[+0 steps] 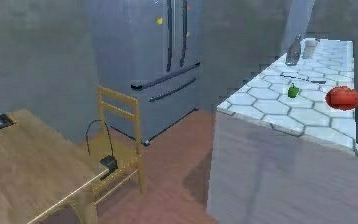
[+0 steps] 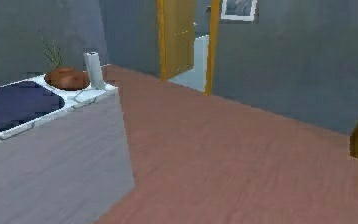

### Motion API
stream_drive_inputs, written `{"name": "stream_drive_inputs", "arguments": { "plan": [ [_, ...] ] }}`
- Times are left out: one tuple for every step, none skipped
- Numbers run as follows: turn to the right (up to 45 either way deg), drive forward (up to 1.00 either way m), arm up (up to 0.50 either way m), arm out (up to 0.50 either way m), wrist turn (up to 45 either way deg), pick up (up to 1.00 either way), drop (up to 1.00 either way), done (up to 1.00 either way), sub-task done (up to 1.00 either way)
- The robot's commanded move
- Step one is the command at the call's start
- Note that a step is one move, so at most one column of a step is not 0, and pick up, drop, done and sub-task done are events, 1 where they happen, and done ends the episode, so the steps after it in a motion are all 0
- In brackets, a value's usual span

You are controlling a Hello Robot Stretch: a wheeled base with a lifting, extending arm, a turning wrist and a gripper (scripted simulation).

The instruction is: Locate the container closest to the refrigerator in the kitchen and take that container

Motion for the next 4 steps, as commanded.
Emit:
{"name": "stream_drive_inputs", "arguments": {
  "plan": [
    [0.0,0.75,0.00,0.00,0.0,0.00,0.00,0.00,0.00],
    [-6.0,0.00,0.00,0.00,0.0,0.00,0.00,0.00,0.00],
    [0.0,0.20,0.00,0.00,0.0,0.00,0.00,0.00,0.00],
    [30.0,0.00,0.00,0.00,0.0,0.00,0.00,0.00,0.00]
  ]
}}
